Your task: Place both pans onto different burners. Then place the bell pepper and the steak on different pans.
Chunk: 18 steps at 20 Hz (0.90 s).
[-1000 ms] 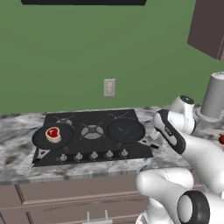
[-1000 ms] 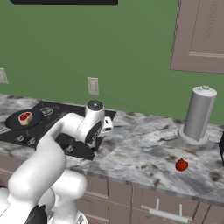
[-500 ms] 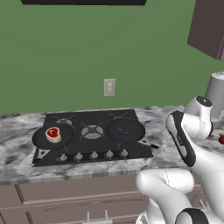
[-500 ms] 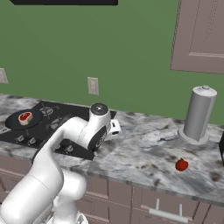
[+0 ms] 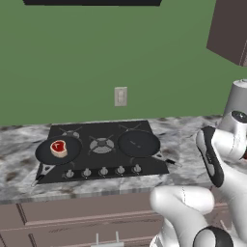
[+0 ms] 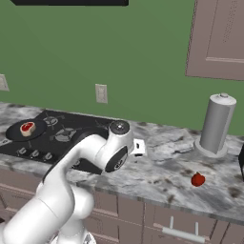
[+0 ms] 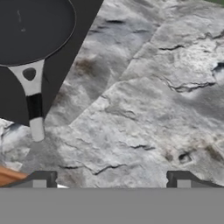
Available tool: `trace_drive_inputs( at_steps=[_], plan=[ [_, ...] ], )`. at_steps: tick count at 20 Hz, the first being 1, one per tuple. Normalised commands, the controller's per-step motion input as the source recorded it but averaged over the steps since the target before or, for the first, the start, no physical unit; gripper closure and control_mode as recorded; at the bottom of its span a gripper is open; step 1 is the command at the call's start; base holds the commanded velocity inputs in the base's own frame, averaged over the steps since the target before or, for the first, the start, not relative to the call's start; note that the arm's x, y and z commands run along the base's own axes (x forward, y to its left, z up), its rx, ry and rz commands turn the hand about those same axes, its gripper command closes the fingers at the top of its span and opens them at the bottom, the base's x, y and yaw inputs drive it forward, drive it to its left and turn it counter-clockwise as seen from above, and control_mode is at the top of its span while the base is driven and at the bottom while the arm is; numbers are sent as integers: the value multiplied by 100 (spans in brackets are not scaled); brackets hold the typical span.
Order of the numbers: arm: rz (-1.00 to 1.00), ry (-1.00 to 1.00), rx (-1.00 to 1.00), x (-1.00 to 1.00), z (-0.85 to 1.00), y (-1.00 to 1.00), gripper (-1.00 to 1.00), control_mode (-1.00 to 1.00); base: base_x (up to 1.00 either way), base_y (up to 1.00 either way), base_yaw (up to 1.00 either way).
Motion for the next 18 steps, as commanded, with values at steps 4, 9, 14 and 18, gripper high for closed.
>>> trace_drive_inputs(
  at_steps=[4,9,14,18],
  plan=[
    [-9,0,8,0,1,-43,-100,-100,0,0,0],
    [-18,0,1,0,2,-41,-100,-100,0,0,0],
    [-34,4,0,0,0,-46,-100,-100,0,0,0],
    [-37,3,0,0,0,-39,-100,-100,0,0,0]
  ],
)
